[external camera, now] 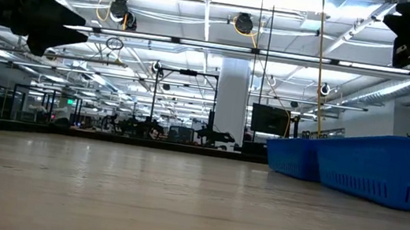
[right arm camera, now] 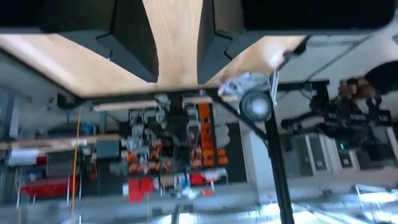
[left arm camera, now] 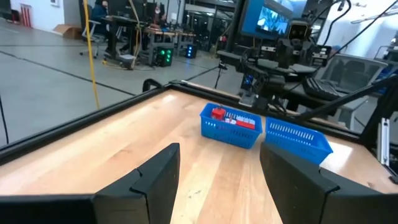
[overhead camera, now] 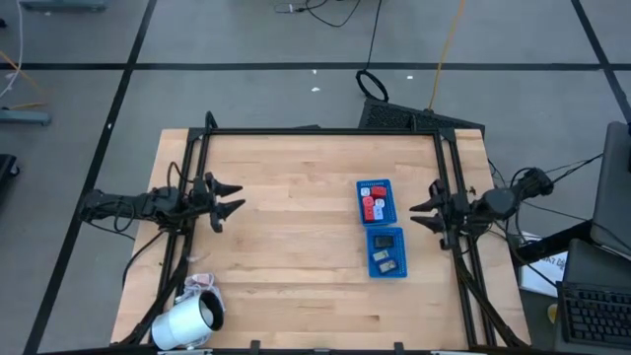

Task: Pick & Place Office items
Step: Return to Home Position

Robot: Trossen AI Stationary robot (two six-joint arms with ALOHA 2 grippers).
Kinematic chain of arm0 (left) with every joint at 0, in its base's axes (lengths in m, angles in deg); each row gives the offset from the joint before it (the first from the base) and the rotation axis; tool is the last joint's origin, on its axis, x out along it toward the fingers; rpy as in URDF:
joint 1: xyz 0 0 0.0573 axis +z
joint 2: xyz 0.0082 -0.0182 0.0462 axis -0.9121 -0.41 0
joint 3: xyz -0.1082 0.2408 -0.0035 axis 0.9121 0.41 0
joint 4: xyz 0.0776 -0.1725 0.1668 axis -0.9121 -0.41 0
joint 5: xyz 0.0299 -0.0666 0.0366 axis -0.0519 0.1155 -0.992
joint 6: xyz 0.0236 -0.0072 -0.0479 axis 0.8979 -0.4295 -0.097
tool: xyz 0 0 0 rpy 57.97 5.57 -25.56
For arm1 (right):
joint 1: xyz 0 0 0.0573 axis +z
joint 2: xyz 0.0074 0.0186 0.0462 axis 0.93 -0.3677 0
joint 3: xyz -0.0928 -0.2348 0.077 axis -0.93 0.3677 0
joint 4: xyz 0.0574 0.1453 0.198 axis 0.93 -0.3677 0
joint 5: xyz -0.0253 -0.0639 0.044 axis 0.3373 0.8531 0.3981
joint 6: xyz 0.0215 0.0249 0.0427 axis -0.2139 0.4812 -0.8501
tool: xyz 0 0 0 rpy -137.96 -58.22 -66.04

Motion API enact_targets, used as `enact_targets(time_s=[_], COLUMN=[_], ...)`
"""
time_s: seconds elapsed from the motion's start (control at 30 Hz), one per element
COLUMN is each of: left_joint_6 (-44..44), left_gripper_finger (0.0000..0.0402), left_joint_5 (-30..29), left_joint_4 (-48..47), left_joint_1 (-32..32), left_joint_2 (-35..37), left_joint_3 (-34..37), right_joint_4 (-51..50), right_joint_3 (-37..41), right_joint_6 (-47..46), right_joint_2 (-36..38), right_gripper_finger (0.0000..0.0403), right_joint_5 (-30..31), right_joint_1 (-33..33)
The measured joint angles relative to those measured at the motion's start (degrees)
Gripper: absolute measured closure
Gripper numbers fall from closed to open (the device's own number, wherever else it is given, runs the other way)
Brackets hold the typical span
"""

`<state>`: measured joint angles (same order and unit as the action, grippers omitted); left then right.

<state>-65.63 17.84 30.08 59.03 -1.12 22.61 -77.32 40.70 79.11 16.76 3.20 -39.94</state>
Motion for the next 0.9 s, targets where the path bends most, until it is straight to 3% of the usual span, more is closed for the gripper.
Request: enact_targets(time_s=[0.17,0.3,0.4,0.7,0.83,0.9], left_joint_6=[-0.8,-1.0,2.8,7.5,7.6,7.5], left_gripper_finger=[0.0176,0.0176,0.0176,0.0176,0.0176,0.0176], left_joint_5=[0.1,0.0,0.0,0.0,0.0,0.0], left_joint_4=[-0.2,-0.2,-0.1,0.4,0.4,0.4], left_joint_1=[0.0,0.0,0.0,0.0,0.0,0.0], left_joint_2=[0.0,0.0,0.0,0.0,0.0,0.0], left_joint_3=[0.0,0.0,0.0,0.0,0.0,0.0], right_joint_4=[8.4,15.8,22.4,23.7,19.9,16.7], right_joint_3=[5.5,9.9,13.1,13.2,13.2,13.2], right_joint_6=[3.7,6.2,7.4,13.9,12.1,9.6], right_joint_2=[0.0,0.0,0.1,0.1,0.1,0.1], right_gripper_finger=[0.0300,0.0300,0.0300,0.0301,0.0301,0.0300], right_joint_5=[-0.3,-4.5,-5.9,-5.0,-4.6,-7.2], right_joint_1=[0.0,0.0,-0.1,-6.7,-12.3,-14.5])
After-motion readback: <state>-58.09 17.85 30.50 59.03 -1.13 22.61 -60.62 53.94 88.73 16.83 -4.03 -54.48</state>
